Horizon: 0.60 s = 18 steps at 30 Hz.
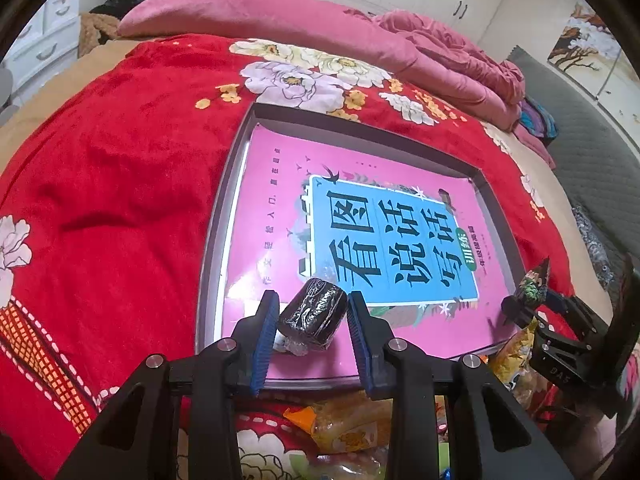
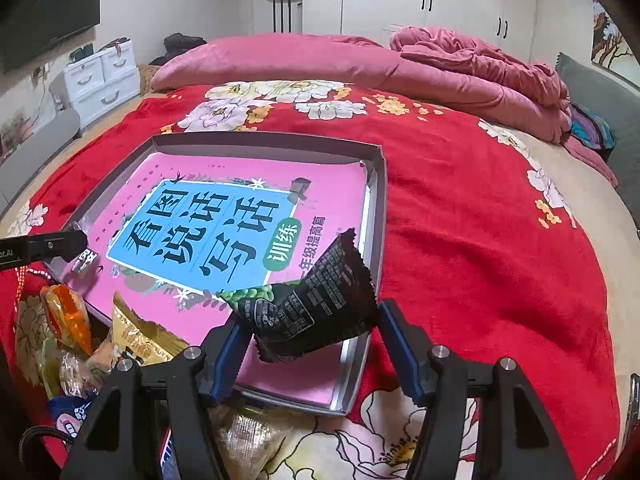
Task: Organize snacks
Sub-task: 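Grasp the dark candy with the left tool while the right tool lifts the black chip bag, then lower both held snacks onto the pink book in the tray and open both tools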
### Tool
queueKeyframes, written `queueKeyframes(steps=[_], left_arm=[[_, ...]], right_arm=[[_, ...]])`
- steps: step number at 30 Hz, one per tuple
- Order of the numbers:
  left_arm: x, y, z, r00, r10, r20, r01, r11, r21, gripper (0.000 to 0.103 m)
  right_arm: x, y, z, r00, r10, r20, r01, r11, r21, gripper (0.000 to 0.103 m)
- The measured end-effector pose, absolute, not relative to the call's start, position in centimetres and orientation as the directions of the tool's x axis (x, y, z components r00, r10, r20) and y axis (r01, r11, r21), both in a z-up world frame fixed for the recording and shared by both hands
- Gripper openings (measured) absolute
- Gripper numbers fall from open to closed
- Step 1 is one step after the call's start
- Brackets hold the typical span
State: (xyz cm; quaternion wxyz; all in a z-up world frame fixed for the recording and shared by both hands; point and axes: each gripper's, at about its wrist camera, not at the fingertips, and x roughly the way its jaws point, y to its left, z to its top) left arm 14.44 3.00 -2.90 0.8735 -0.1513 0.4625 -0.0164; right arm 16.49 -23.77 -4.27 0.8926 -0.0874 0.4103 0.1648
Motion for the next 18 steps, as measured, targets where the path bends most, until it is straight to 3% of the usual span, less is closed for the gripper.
queueKeyframes(steps=[18], left_arm=[[14.7,3.0,-3.4,0.553,-0.158,-0.818,-0.129,0.954,-0.271,0.036]], right_arm=[[15.6,-24.8,-4.6,0.574,0.242,-0.782,-0.359,0.933,0.026,0.065]])
